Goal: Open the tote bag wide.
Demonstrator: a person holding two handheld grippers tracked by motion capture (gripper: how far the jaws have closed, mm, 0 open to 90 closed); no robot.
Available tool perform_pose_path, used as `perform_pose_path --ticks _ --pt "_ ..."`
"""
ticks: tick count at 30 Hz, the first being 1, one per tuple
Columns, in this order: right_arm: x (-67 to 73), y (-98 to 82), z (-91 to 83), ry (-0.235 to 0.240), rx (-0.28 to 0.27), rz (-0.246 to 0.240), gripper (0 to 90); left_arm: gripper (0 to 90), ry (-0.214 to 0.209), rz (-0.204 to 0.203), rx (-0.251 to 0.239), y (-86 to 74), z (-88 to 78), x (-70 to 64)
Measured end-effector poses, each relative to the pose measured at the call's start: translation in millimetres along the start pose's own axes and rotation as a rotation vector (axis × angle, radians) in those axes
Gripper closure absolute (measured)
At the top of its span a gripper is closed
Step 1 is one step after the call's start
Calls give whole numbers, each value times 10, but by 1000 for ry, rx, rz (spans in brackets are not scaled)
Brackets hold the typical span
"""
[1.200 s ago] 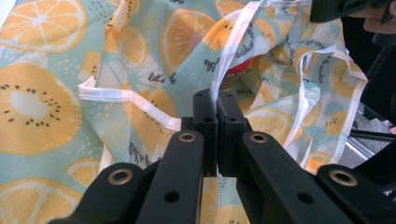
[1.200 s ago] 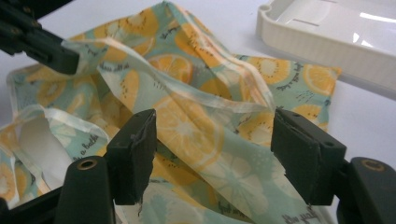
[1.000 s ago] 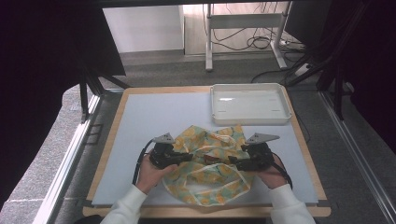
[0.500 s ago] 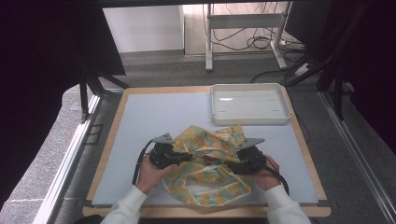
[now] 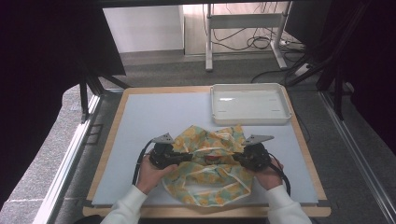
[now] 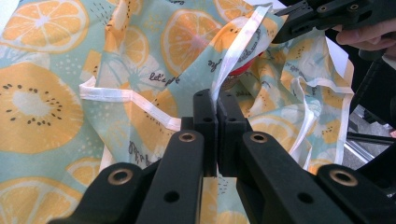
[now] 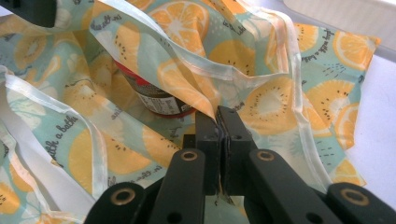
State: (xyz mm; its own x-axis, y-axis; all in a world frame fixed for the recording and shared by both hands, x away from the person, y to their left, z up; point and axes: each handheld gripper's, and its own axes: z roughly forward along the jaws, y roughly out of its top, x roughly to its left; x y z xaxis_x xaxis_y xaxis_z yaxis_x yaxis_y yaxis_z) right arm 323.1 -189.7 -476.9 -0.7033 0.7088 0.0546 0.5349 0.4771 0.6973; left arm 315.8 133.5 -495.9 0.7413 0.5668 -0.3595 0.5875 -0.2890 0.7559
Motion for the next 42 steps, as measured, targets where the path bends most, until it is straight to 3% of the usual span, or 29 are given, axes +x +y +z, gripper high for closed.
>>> perform_pose_path --ticks 6,12,20,23,25,28,36,42 --pt "-2 11 -39 5 -38 -8 883 893 4 -2 -8 1 -17 4" --pt "-31 29 -116 38 -104 25 885 893 23 1 -34 7 -49 -13" --pt "-69 68 -187 33 -190 43 887 894 33 13 -54 19 -65 -26" --pt "-72 89 -187 25 -212 46 886 894 46 20 -65 33 -73 -21" --pt "-79 105 -173 20 -221 47 886 894 80 18 -68 53 -74 -20" --pt "-88 139 -127 0 -227 47 886 895 124 34 -66 91 -53 -3" --pt "-185 203 10 -38 -213 51 886 895 148 44 -71 189 -20 69" --pt "-242 209 93 -61 -187 53 886 896 181 53 -48 229 69 129"
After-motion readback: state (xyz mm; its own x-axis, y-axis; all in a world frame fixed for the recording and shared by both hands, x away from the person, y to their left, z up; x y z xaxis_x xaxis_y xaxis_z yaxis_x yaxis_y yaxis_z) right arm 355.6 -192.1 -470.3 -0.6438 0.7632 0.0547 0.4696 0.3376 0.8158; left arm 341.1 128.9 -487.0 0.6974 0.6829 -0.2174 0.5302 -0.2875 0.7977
